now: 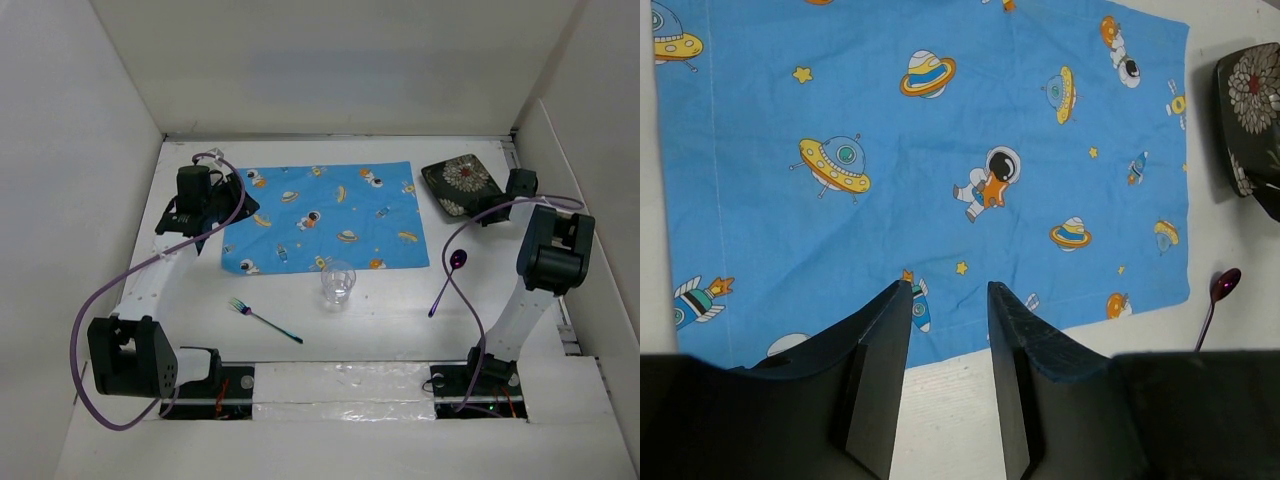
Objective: Set the dinner table for one person
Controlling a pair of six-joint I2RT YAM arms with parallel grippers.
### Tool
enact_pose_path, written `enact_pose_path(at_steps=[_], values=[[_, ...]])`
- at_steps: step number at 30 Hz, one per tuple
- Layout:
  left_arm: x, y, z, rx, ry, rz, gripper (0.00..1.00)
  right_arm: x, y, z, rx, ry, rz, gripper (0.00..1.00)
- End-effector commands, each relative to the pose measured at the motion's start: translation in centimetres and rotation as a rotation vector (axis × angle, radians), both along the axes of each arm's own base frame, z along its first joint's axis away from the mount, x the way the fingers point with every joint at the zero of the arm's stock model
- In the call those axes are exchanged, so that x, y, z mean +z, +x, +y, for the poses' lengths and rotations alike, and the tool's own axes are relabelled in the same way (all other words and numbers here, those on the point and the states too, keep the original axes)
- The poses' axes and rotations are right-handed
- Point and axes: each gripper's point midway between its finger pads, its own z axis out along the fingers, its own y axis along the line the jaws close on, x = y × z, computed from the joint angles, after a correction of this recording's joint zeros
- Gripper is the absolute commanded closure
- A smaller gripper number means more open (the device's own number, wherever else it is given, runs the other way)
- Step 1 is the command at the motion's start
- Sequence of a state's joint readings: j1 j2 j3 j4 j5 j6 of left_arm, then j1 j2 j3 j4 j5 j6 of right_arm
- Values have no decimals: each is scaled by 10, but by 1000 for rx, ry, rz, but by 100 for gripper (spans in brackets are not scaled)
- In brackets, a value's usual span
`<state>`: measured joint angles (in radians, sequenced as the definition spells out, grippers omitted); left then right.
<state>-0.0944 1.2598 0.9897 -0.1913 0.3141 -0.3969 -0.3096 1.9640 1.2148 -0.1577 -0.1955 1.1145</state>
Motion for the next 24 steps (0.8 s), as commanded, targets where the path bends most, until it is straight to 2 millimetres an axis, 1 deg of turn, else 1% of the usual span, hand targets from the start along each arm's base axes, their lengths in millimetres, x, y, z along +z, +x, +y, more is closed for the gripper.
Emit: enact_pose_path(at_steps=[1,2,3,4,5,6,7,8,9,10,11,12,13,14,15,16,17,18,19,20,21,22,23,24], values=[[26,12,-1,-13,2,-86,67,12,15,-10,-88,40,-32,76],[31,14,2,-7,-3,-102,67,11,15,-7,-104,73,-36,100],[31,14,2,-7,-3,-102,67,11,15,-7,-104,73,-37,100],[32,14,5,1,-4,-105,67,15,19,-7,-103,75,-64,100],[34,14,5,0,-2,-109,67,21,22,-8,-99,63,-96,100],[38,16,9,10,-1,-118,66,35,20,-9,-97,38,-136,100],[39,16,8,7,2,-123,66,50,25,-8,-66,-10,-186,100],[42,16,7,-1,-1,-126,65,67,30,-12,-49,-54,-241,100],[46,17,6,-11,0,-133,63,109,36,-12,14,-131,-336,100],[46,17,5,-16,-3,-133,63,117,40,-14,41,-170,-355,100],[46,17,2,-33,7,-135,60,138,43,-10,97,-199,-401,100],[52,19,-3,-53,15,-150,58,154,45,-6,146,-221,-438,100],[54,22,0,-48,36,-151,57,188,49,-3,211,-280,-513,100],[48,24,0,-61,52,-126,56,201,48,5,264,-282,-551,100],[59,29,-1,-64,54,-143,56,216,45,19,339,-260,-600,100],[64,32,-1,-68,57,-146,55,238,42,33,396,-274,-661,100],[61,34,-3,-82,52,-130,55,248,38,39,433,-276,-694,100],[73,38,-6,-92,40,-153,55,255,34,56,500,-260,-716,100],[78,39,-10,-109,25,-160,55,250,27,74,574,-255,-688,100],[80,41,-12,-114,17,-161,55,259,21,91,659,-238,-713,100],[87,42,-12,-112,11,-174,55,258,17,102,709,-231,-706,100],[90,43,-13,-113,9,-178,54,253,11,123,780,-226,-694,100],[91,42,-13,-111,9,-176,52,251,7,137,822,-209,-698,100],[94,42,-12,-107,10,-182,49,252,0,155,898,-171,-713,100]])
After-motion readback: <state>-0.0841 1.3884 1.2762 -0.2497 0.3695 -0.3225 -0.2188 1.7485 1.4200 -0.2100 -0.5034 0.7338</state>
